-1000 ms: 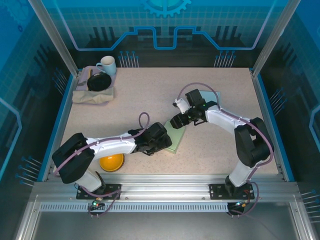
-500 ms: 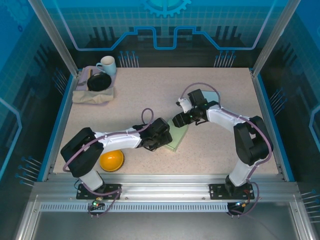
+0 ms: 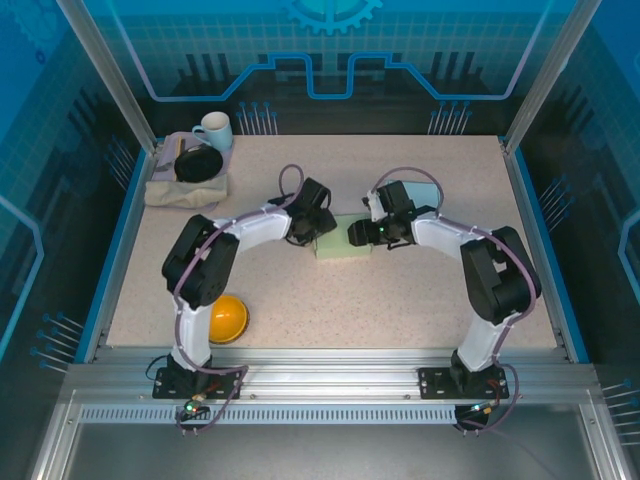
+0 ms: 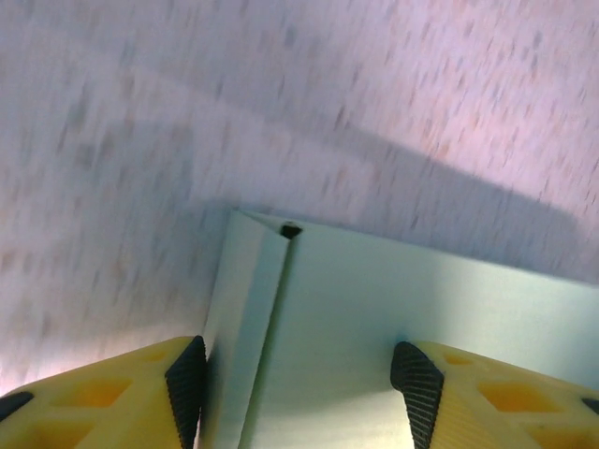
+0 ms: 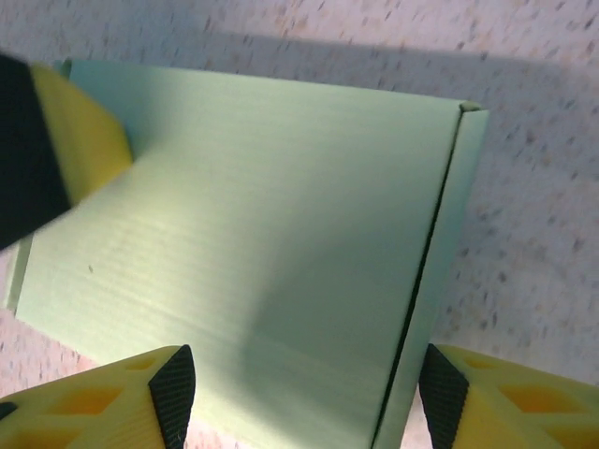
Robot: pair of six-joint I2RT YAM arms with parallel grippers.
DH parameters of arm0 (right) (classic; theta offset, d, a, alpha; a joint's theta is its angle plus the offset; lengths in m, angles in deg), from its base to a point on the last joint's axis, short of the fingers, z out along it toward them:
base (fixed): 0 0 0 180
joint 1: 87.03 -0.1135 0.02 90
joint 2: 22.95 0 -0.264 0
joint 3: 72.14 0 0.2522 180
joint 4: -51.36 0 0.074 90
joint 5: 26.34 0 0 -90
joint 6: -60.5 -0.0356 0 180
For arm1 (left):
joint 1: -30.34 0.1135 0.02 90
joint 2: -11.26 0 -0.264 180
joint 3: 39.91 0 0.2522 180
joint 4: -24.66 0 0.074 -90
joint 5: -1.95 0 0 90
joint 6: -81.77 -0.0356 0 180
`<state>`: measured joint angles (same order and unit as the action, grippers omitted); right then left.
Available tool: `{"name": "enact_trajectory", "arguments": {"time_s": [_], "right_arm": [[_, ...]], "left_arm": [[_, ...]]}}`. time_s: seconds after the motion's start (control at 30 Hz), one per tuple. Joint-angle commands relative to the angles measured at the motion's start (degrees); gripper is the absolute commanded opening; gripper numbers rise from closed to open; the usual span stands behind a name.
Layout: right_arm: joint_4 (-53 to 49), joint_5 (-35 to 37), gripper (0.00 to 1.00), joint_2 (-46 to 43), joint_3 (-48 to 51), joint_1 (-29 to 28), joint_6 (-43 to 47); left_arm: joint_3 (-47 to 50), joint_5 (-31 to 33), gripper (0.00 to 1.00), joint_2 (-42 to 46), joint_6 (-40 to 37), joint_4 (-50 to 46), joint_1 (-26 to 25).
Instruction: Fold the paper box
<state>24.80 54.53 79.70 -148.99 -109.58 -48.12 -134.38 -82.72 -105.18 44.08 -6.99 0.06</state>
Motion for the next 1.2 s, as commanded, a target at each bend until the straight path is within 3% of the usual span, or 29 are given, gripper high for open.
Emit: {"name": "enact_trajectory", "arguments": {"time_s": [0.0,0.2,0.4,0.7,1.0,1.17], "right_arm": [[3.0,-0.5,0.66,3.5,-5.6,0.2,-3.2],[2.5,1.4,0.66,9.5,-13.4,0.2,-3.5],[2.6,3.2,0.66,12.8,-17.8,0.2,-2.6],[1.9,5.2,0.68,12.4,-19.3,0.5,-1.1],[-1.2,7.3,0.7,6.4,-16.6,1.0,0.6],[-1.3,9.6,0.71,-0.8,-11.5,1.0,2.9]], "left_arm": [[-8.0,-2.6,0.59,-5.3,-6.0,-2.6,1.6],[-21.4,-0.9,0.6,-11.4,-14.3,-4.4,2.4],[-28.0,0.9,0.61,-15.1,-15.6,-7.6,2.7],[-26.9,5.0,0.68,-15.5,-10.5,-12.6,5.2],[-25.1,7.1,0.77,-11.3,-14.4,-14.2,8.0],[-18.3,5.5,0.79,-4.5,-15.5,-10.6,8.7]]}}
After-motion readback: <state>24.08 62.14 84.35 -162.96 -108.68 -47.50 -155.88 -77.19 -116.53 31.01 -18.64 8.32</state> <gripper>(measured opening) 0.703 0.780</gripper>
